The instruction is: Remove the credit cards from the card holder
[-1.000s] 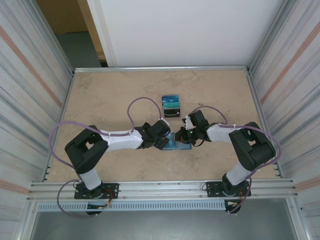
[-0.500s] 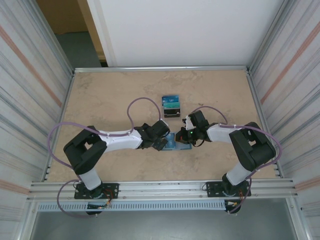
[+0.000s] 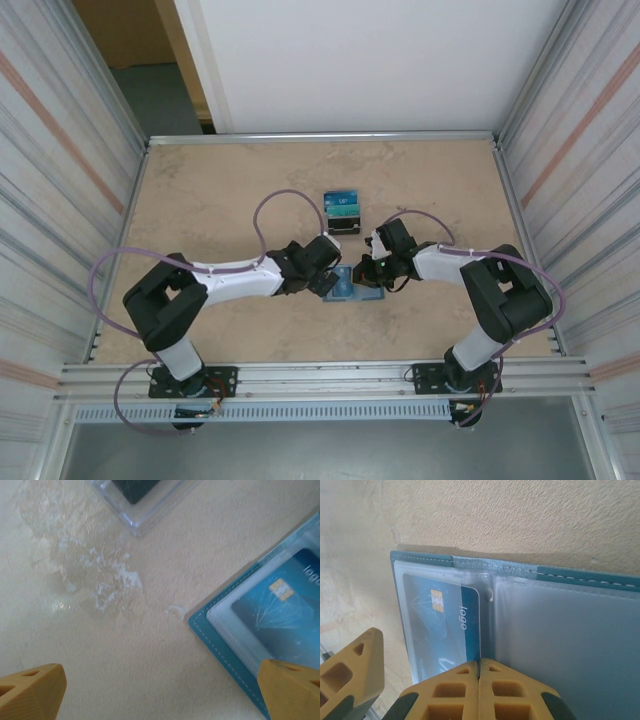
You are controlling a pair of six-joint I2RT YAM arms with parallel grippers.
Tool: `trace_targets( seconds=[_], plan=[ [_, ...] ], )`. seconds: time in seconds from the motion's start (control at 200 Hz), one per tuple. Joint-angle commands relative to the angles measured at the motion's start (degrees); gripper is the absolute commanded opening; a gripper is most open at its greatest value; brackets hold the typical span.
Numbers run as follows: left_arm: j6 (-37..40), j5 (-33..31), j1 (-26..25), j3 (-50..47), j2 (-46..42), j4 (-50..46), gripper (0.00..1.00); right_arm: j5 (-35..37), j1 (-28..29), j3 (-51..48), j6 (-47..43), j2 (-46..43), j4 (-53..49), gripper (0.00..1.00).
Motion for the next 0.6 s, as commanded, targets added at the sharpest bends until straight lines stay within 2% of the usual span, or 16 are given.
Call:
trace_targets(
  seconds=[0.0,0.2,0.596],
  plan=[
    [1.5,0.1,-0.4,2.6,0.0,1.8,0.99,2.2,-0.1,0.6,-1.1,-0.6,-3.7,0.0],
    [2.3,-0.6,-0.2,4.1,3.9,2.3,0.99,2.8,-0.1,0.7,-1.0,-0.9,-4.5,0.0],
    [2.9,0.3,1.2,3.1,6.0,2.2,0.99,3.1,-0.1,1.7,-1.0,-0.8,-5.6,0.0]
  ],
)
